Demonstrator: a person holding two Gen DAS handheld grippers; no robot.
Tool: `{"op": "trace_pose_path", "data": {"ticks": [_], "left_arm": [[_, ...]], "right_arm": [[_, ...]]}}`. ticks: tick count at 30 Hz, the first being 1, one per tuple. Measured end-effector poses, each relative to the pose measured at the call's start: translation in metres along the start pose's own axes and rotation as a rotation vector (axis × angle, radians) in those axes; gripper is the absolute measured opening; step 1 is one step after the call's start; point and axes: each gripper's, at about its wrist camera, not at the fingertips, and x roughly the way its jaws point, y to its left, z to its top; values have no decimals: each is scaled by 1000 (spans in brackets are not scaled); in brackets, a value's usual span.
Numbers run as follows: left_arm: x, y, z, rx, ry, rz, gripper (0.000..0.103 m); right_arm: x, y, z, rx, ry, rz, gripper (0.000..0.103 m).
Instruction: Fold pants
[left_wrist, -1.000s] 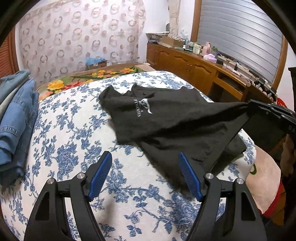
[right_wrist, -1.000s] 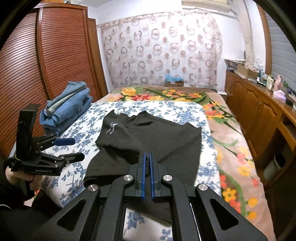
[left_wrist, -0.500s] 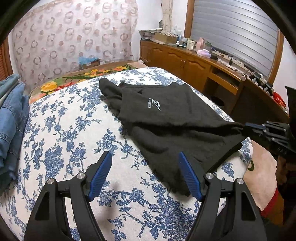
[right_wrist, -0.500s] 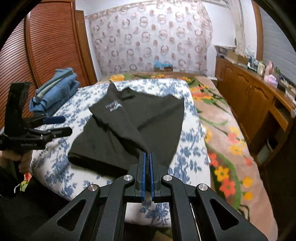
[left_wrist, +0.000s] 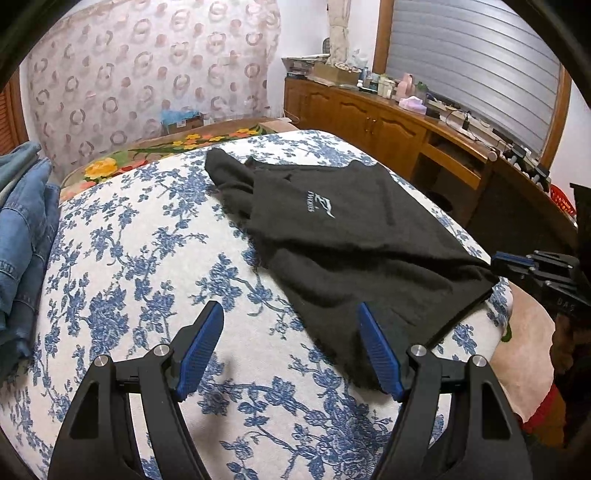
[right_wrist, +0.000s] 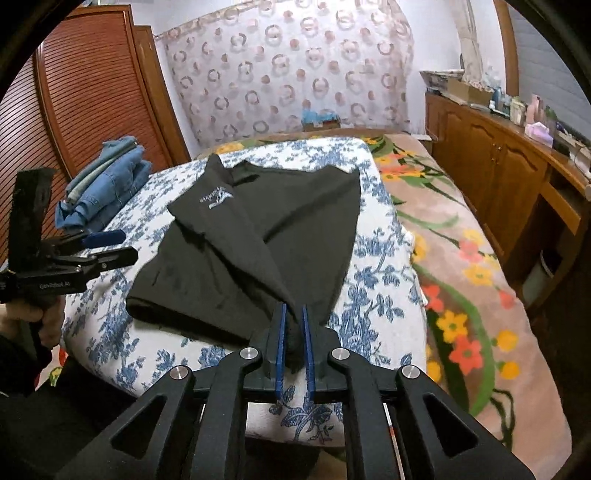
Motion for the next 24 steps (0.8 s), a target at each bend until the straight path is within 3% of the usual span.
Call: {"op": "trace_pose_path", "data": {"ticks": [5,22,24], "left_arm": [[-3,12,7,-10,-19,18,75],[3,56,24,-29,-32,65,75],[3,61,25,-28,-33,70,75]], "right_arm": [[3,4,12,-21,-27,3,27],[91,60,62,-155,0,122,29],[100,65,66,-166,7,134,34]]}}
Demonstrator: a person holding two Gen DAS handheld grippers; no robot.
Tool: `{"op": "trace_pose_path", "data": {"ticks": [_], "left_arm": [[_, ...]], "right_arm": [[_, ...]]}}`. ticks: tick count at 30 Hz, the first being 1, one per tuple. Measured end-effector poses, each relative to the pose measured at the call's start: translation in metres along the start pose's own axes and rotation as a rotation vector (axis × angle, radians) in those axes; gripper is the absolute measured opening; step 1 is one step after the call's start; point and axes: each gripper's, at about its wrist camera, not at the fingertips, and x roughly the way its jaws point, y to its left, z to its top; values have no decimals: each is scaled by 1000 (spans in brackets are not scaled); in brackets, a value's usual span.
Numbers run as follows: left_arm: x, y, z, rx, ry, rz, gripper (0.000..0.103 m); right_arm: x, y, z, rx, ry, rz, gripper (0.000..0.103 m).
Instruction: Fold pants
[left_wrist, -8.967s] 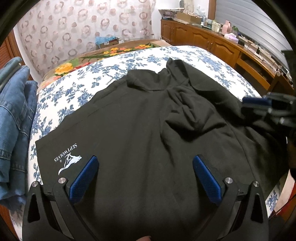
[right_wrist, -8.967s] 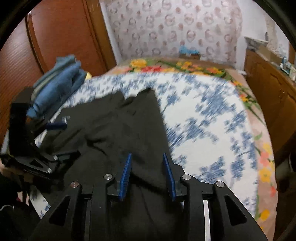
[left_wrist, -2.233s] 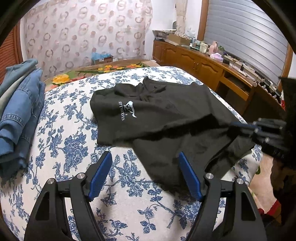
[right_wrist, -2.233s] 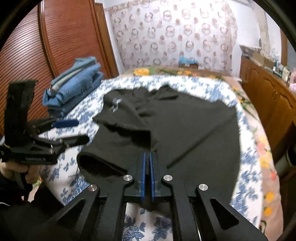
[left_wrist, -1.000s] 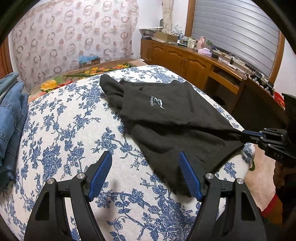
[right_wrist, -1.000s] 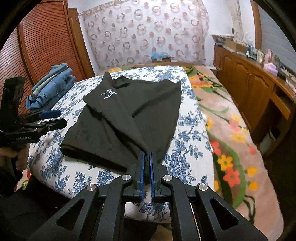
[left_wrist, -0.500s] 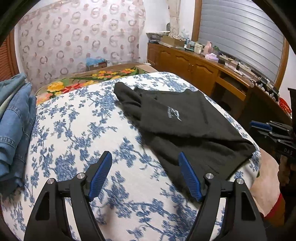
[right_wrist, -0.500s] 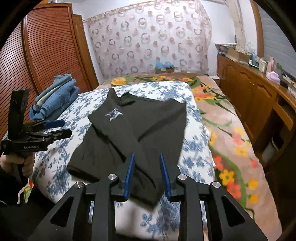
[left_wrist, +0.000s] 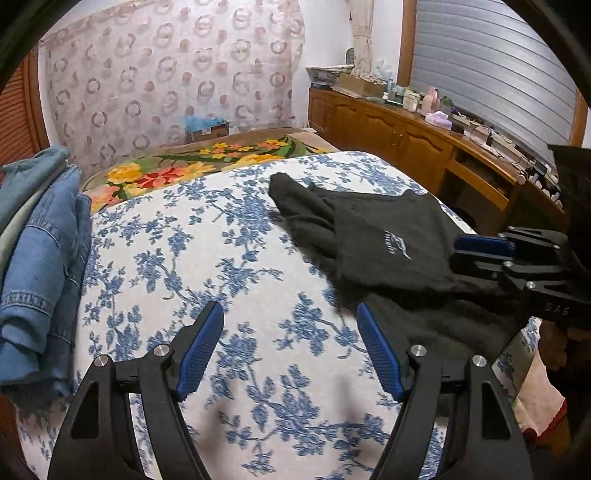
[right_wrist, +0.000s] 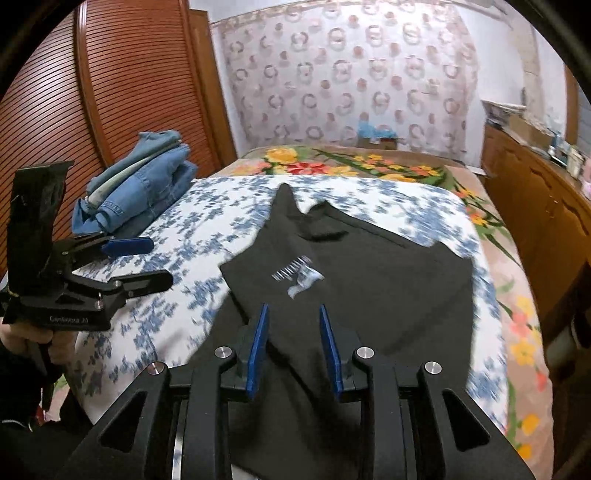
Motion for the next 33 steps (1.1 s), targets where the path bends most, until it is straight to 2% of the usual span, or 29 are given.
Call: {"op": "trace_pose_path", "data": {"ticks": [2,13,18,23,24,25,26,31,33], "left_arm": [[1,6,2,-2,-2,3,75],[8,29,6,-20,2,-4,75],[12,36,3,-32,10,-7,75],[15,37,1,-35,17,-18,75],[15,37,0,-34,17,-20,75],[15,36,1,-33,19,-20,75],[16,36,0,-33,20,-21,75],[17,32,1,-25,26,-28,75],[19,30,3,-20,28,-29,75]], "right_arm": [[11,3,6,-13,10,11,39],[60,23,26,-95,86,54,39],[81,31,30,-126,122,39,39],[95,30,31,-137,153,-33,39],[96,30,32,-134,149,-39,38],[95,30,32,-126,141,-35,25],[93,27,33,-115,132,-26,20],[72,19,33,-74,76,0,11],[65,14,33,-62,61,-7,11]]}}
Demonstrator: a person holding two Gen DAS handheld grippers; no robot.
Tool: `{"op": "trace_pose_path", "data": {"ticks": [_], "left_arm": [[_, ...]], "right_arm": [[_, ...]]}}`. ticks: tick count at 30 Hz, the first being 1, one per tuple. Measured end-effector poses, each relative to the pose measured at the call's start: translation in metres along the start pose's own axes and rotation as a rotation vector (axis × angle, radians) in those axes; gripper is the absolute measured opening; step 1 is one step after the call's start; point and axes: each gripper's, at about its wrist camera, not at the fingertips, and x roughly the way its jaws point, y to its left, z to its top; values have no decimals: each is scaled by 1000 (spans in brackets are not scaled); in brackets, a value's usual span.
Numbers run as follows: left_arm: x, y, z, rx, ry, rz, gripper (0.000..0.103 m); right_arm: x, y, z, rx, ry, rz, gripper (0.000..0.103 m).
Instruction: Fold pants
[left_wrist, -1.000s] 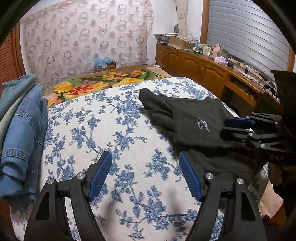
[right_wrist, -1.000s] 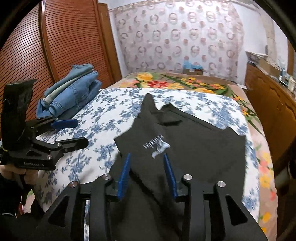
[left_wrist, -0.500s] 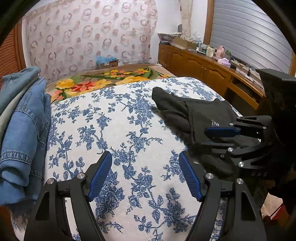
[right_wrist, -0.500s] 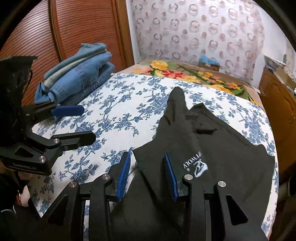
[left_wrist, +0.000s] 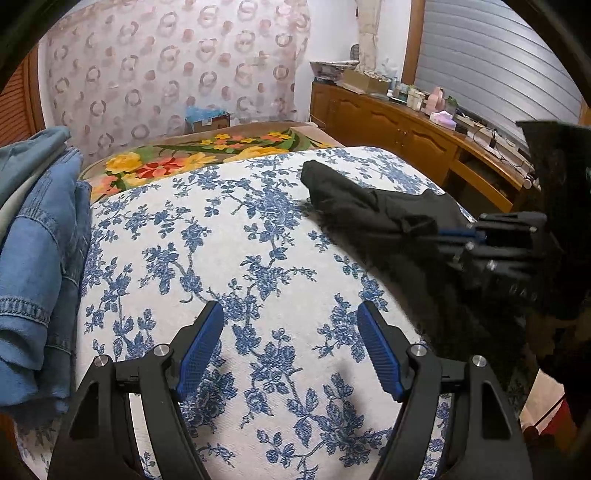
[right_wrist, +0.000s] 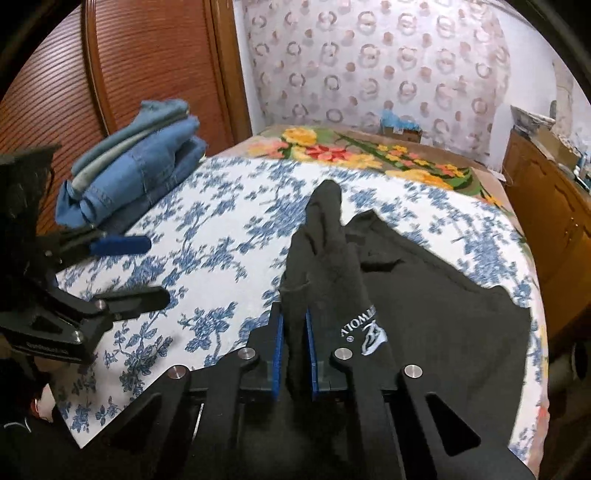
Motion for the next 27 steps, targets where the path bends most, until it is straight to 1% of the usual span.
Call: {"op": "trace_pose_path", "data": {"ticks": [3,8,12,17,21,23,27], "left_arm": [[1,-5,3,10,1,-5,75],[3,-15,7,26,2,-12,76],[4,-19,8,37,8,-13,75],[5,-20,7,38,13,-12,75],[5,-21,7,36,14,-11,75],[5,-21,7,37,14,-12,75],[7,-22,7,39,16,-15,75]], "right_arm": [[-8,-6,0,19,-18,17,11],[-7,-9,-5,47,-7,60,11],[-7,-11,-6,56,-12,76,11],[-7,-16,-5,74,-11,65,11],[-6,-14,-4,59,-18,58,11],[-7,-14,-5,54,-23,60,5],[-18,-24,-4,64,-55,33,5]]}}
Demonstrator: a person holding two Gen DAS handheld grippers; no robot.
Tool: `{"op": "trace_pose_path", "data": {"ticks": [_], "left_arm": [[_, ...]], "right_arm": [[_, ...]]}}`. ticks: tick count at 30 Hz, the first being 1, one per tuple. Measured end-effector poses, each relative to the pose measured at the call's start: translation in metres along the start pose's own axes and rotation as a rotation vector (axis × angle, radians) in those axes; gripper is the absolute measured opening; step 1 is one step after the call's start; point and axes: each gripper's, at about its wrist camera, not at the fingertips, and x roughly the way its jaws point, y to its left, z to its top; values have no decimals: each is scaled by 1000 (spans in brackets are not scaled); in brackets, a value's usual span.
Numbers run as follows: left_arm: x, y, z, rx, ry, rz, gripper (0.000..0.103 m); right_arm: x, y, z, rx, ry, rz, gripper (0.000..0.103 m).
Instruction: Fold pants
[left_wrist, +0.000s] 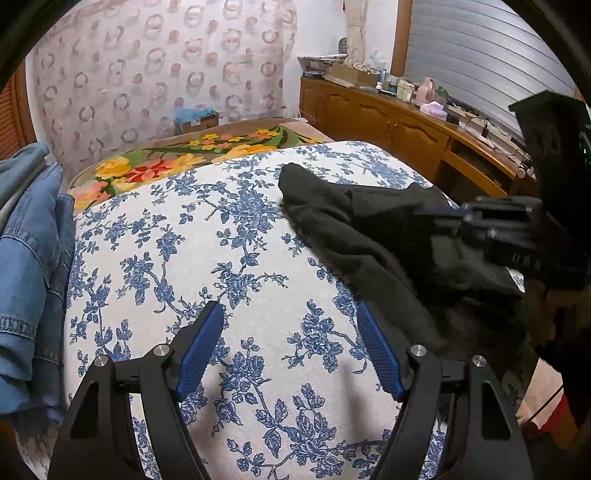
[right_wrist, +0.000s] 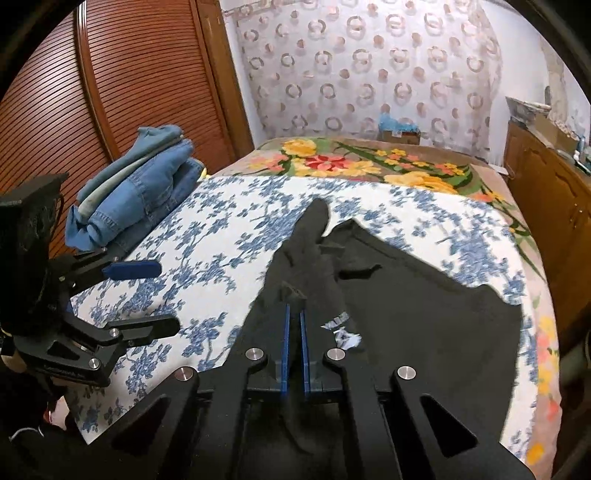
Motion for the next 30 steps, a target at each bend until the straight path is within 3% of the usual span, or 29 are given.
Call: {"op": "trace_pose_path", "data": {"ticks": [12,30], "left_arm": [[12,-14,16,22,18,-19,75],[36,-37,29,51,74,-29,75]], "right_arm": [[-38,-79,3,63,-50,-189,5],[-23,-112,4,120,4,-257,5]]}}
